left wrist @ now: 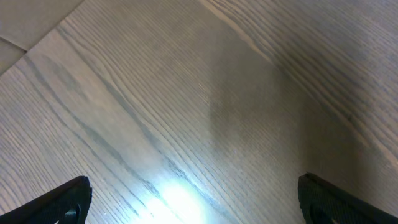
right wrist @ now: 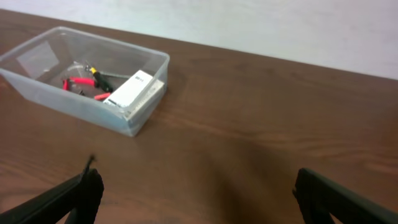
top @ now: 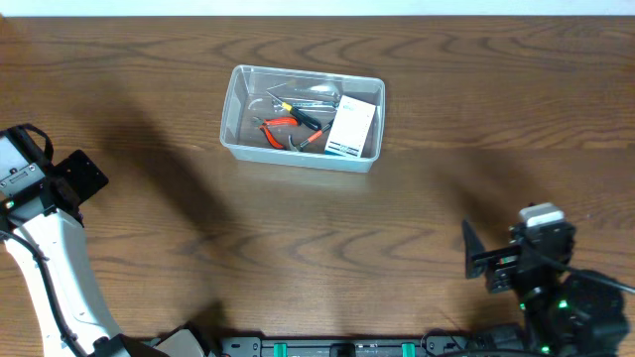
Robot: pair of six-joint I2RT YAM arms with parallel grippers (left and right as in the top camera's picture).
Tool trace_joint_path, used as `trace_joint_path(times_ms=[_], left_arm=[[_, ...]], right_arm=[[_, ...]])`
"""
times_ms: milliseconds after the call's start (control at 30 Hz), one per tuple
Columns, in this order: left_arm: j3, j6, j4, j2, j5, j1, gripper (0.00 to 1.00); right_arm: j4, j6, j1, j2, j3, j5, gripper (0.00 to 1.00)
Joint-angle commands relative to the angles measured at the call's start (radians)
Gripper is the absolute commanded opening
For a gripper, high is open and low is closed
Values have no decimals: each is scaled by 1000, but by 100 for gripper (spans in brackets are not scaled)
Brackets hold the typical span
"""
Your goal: Pack container
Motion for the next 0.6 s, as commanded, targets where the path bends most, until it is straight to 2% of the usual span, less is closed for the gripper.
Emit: trace_joint_path(times_ms=[0,233,567], left_arm=[[14,14,-3,7,3,4,98],[14,14,-3,7,3,4,98],[14,14,-3,7,3,4,98]], right_arm=[[26,38,-9,-98,-153,-26,99],[26,100,-9,-236,-376,-37,99],[29,117,-9,-257,-481,-37,99]])
